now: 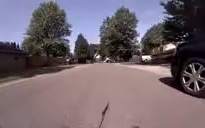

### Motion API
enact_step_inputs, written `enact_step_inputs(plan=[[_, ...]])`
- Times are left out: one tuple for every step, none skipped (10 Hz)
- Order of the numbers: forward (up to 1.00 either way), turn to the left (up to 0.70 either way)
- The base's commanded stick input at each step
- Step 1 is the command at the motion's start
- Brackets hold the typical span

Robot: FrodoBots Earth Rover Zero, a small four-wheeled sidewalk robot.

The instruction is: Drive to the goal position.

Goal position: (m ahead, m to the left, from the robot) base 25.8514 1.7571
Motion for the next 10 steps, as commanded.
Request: enact_step_inputs(plan=[[0.69, 0.03], [0.69, 0.03], [0.69, 0.03], [0.69, 0.03], [0.69, 0.03], [0.69, 0.03], [0.69, 0.03], [0.69, 0.03], [0.69, 0.03], [0.69, 0.03]])
